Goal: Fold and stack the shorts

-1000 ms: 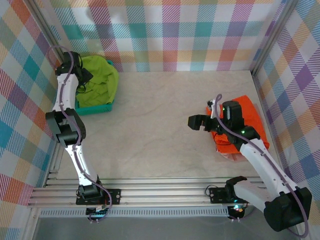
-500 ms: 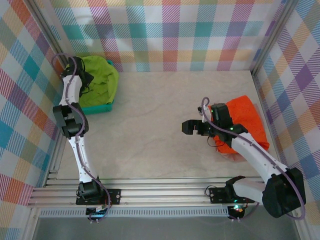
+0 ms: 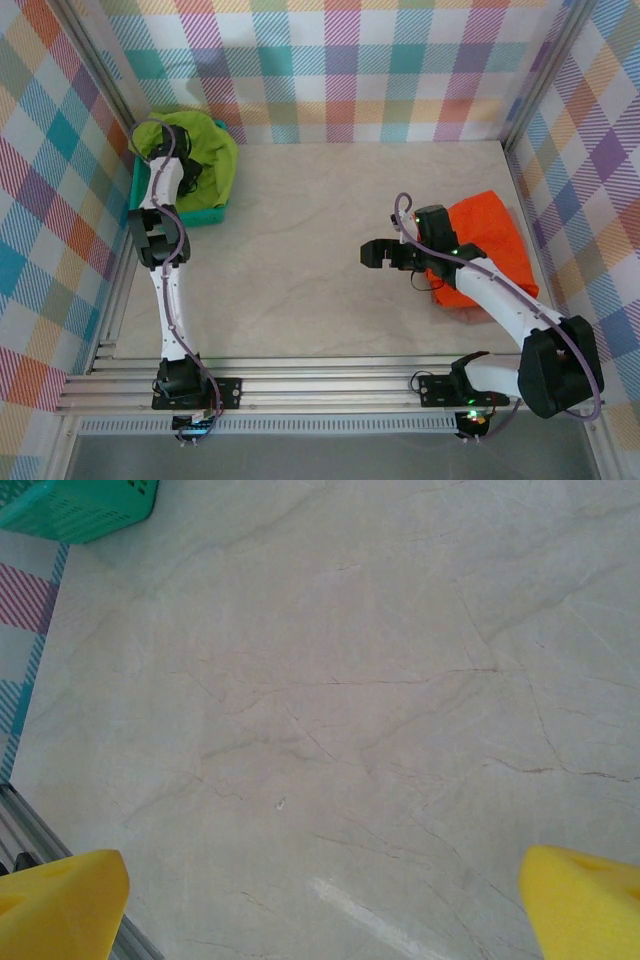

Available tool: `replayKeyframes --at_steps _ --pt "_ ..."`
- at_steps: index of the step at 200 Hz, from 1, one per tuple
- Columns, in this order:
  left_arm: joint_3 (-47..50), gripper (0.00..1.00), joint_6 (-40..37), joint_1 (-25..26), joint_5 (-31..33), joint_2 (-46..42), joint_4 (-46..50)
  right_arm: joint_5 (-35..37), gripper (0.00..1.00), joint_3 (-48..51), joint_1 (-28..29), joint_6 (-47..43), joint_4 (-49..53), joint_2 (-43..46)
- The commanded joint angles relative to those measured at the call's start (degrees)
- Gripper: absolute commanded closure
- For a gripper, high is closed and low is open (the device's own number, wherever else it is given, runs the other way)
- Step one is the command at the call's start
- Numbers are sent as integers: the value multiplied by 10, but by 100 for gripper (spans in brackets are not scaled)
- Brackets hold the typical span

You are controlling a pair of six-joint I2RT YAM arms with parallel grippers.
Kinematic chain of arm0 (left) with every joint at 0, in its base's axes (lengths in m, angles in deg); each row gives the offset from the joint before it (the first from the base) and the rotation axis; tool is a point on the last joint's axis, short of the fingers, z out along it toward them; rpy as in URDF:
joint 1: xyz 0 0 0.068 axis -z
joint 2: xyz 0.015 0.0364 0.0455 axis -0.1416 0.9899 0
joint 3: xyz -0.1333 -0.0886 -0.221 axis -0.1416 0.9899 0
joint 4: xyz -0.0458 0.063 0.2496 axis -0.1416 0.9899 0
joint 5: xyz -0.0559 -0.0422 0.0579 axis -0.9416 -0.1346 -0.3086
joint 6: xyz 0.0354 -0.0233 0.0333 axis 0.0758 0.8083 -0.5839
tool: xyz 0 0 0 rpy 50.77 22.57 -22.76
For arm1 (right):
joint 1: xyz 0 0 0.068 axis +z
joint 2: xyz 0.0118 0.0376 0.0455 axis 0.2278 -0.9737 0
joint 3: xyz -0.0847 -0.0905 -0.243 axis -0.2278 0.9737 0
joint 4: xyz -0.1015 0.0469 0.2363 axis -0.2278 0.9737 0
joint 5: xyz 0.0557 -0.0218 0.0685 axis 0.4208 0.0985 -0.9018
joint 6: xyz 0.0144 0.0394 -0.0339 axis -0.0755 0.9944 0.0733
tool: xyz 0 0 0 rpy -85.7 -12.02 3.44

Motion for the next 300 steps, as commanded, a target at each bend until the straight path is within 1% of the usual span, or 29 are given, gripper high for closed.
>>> replayKeyframes --at_steps 1,16,36,59,85,120,137,157,167,181,195,214,233,247,260,275,283,300 --pt "-15 69 11 3 -33 17 -2 -10 1 -22 4 -15 -10 -7" --pt "-15 85 5 3 -42 9 -12 -9 1 -24 5 -17 -7 -6" --pt "-15 100 -8 3 -48 -19 -27 -7 0 -23 4 -16 -3 -1" --pt "-15 100 -14 3 -45 -74 -40 -4 1 -22 5 -14 -3 12" --pt "-15 100 -20 4 -61 -154 -58 2 0 -21 4 -11 -2 29" --pt "-15 100 -52 16 -72 -270 -79 8 1 -19 4 -6 1 60" --pt "-15 100 -74 30 -96 -321 -94 14 1 -18 5 -6 5 75" --pt "-20 100 -106 60 -129 -373 -107 26 0 -18 5 -6 14 93" --pt "-21 100 -122 77 -156 -397 -113 34 1 -16 4 -6 18 103" --pt "-21 100 -139 102 -214 -423 -123 48 1 -15 4 -5 23 124" --pt "-24 100 -142 128 -287 -437 -131 63 0 -12 4 -2 28 144" --pt "-36 100 -138 163 -366 -442 -123 86 0 -12 4 -1 36 173" --pt "-42 100 -141 200 -423 -437 -108 111 1 -17 4 -3 49 201" --pt "-43 100 -157 224 -445 -432 -94 122 1 -24 4 -9 61 218" --pt "-41 100 -182 241 -443 -426 -69 125 0 -31 4 -15 74 229" --pt "-30 100 -205 248 -447 -416 -42 128 1 -36 4 -20 87 237" --pt "-10 97 -216 248 -456 -413 -37 129 0 -37 4 -21 93 240" --pt "65 77 -237 248 -447 -418 -38 127 1 -31 3 -19 98 245"
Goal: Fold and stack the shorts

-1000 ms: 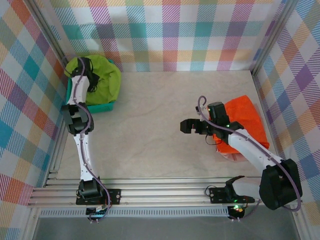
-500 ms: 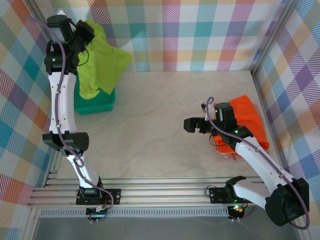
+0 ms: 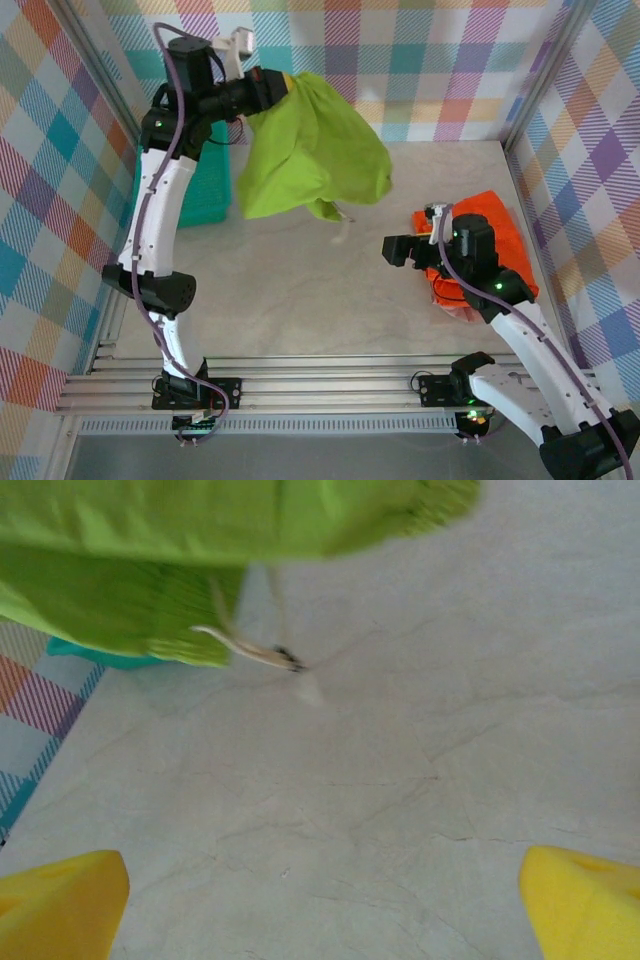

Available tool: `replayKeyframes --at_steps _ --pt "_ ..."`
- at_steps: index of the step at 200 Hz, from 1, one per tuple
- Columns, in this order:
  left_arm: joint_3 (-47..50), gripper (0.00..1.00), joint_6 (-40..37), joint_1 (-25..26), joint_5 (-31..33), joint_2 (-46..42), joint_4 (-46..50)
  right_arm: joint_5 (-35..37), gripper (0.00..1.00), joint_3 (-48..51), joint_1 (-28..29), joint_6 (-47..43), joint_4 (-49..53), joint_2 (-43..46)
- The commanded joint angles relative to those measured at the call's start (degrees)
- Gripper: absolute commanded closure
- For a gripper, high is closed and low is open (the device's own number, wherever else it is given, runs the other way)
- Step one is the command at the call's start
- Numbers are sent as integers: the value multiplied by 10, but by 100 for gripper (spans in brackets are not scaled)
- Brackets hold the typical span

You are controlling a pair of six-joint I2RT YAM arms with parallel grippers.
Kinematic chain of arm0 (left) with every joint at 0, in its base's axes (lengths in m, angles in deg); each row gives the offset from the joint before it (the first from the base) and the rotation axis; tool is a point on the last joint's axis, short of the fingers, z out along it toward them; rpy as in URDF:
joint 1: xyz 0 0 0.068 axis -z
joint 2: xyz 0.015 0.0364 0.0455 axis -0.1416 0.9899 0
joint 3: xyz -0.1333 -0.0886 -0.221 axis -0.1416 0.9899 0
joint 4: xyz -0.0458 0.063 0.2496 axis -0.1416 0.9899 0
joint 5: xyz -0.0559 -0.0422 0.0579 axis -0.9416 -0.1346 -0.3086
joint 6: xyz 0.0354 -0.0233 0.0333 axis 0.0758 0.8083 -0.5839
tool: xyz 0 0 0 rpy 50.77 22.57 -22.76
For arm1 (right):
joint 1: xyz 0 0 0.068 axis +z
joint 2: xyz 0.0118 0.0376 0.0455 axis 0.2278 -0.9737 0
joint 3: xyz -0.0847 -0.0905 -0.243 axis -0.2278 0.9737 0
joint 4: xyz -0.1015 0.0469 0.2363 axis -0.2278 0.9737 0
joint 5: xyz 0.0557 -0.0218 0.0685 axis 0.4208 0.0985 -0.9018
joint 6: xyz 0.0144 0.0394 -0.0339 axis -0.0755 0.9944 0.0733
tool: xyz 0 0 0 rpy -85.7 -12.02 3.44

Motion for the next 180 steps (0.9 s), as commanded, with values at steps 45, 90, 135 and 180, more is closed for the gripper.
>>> replayKeyframes --at_steps 45,90,135,180 --pt "296 25 -97 3 61 -73 -33 -10 0 -7 4 -10 50 -15" --pt "537 0 -50 57 221 -247 -62 15 1 6 4 17 53 -64" --pt "838 12 193 65 426 -438 -32 11 0 34 4 76 12 -92" --pt "998 23 357 65 401 -534 -25 -16 1 37 4 100 -13 -137"
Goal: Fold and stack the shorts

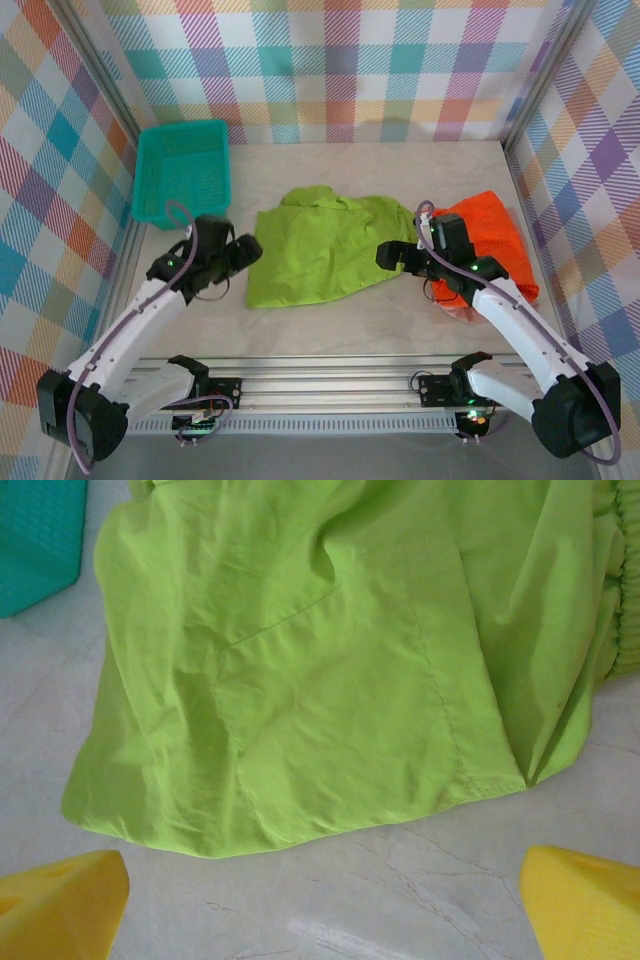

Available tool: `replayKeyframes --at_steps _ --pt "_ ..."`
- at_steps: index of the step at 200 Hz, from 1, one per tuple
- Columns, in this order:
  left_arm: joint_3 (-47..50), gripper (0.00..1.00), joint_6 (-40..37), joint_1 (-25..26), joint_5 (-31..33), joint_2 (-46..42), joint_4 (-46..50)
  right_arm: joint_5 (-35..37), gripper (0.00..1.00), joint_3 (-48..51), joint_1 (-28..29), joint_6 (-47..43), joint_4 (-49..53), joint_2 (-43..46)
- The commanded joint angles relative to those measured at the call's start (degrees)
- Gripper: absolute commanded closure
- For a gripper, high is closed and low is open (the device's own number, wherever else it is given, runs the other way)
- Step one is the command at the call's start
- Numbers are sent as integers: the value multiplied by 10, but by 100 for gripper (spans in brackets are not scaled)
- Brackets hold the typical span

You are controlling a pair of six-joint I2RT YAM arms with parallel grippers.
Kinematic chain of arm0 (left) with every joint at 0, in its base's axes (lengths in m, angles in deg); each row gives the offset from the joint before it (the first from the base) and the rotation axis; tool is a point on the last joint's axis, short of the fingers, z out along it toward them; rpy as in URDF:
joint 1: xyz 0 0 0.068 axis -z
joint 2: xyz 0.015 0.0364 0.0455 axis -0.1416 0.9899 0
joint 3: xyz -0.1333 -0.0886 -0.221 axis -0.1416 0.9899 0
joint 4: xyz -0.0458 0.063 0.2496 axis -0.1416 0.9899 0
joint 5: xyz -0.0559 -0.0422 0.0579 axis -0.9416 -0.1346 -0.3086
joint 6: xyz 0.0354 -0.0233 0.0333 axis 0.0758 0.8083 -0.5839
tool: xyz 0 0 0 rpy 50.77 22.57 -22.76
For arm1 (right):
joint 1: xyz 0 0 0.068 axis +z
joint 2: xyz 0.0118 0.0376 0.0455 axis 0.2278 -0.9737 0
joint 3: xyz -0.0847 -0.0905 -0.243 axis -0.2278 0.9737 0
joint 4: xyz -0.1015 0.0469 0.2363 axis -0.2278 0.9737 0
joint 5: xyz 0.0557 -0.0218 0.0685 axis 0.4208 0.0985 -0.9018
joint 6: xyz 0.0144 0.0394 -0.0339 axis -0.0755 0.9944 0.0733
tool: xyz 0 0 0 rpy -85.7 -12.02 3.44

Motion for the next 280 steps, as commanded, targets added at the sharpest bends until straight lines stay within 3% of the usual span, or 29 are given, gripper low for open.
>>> replayKeyframes --at_steps 1,28,53,128,166,207,244,280 --pt "48 24 123 -2 9 -22 3 -18 1 8 3 27 -29 -14" --pt "93 28 164 -2 -26 10 -29 -29 1 11 4 35 -41 -19" --pt "125 39 181 -2 -45 57 -82 -31 1 13 4 35 -40 -14" --pt "106 58 169 -2 -91 191 -146 -22 1 22 4 27 -30 6" --pt "98 80 163 -2 -91 214 -160 -21 0 24 4 27 -29 2" --pt "48 100 125 -2 -76 179 -126 -19 1 20 4 22 -22 -1" --pt "-31 100 81 -13 -23 97 -26 15 0 22 4 41 -6 -2" --pt "-86 100 41 -73 -21 28 40 36 2 21 4 83 1 -20"
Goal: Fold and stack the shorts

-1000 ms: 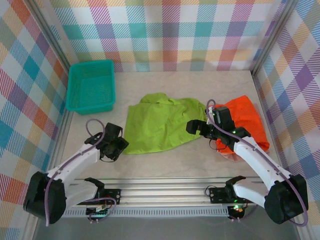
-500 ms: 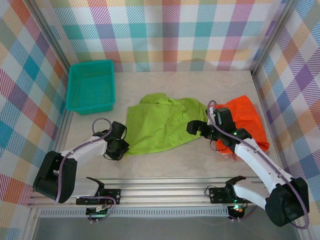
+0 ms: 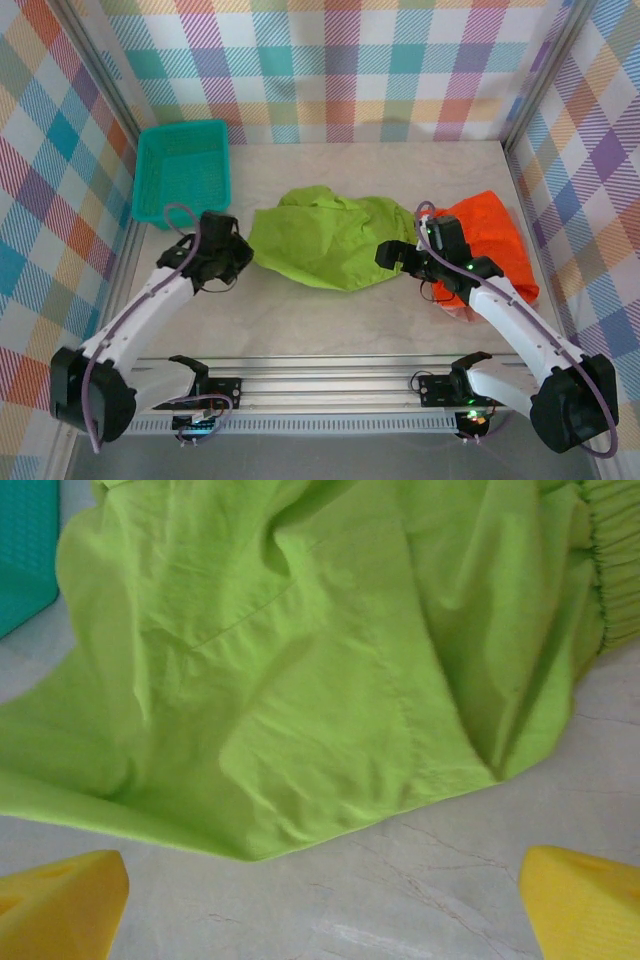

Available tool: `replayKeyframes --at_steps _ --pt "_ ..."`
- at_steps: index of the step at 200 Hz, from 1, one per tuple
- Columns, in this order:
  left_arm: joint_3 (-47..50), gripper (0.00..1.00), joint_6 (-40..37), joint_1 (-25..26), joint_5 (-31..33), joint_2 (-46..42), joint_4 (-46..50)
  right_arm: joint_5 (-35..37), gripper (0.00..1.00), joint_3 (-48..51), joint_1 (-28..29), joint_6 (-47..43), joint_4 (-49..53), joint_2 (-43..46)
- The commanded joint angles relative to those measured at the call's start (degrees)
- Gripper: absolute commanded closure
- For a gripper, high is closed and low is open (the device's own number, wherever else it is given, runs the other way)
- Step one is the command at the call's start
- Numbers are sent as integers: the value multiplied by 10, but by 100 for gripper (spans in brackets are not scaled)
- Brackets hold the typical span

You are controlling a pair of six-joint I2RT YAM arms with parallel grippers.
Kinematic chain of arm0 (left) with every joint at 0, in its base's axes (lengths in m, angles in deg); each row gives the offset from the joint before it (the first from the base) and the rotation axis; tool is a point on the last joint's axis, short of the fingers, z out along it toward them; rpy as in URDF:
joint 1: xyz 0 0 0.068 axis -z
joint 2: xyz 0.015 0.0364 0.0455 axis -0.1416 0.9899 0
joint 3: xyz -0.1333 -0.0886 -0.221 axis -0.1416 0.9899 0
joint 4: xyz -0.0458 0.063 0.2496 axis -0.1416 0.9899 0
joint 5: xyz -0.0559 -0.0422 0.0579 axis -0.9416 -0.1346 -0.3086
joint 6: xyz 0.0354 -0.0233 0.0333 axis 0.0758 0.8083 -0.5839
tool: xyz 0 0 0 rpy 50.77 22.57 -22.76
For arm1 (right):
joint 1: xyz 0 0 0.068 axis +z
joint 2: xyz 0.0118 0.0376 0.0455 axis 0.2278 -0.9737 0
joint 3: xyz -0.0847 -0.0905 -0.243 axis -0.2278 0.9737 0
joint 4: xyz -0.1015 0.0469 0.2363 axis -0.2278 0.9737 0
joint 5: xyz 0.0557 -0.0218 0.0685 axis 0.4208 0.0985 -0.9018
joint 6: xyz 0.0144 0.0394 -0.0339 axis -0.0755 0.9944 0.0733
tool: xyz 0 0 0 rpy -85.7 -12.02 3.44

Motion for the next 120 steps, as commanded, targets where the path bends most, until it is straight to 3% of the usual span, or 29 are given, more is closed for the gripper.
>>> replayKeyframes --at_steps 1,34,60,101,120 --pt "-30 100 -46 -41 22 -38 77 21 3 6 4 38 12 -15" --pt "-47 100 -85 -113 16 -52 110 21 9 9 4 94 0 -46" --pt "-33 100 -93 -163 5 -35 101 27 21 22 3 155 -7 -79" --pt "-1 100 -84 -174 -23 2 64 19 37 62 3 239 -86 -127" --pt "13 100 -83 -174 -18 0 57 20 38 51 0 243 -103 -158"
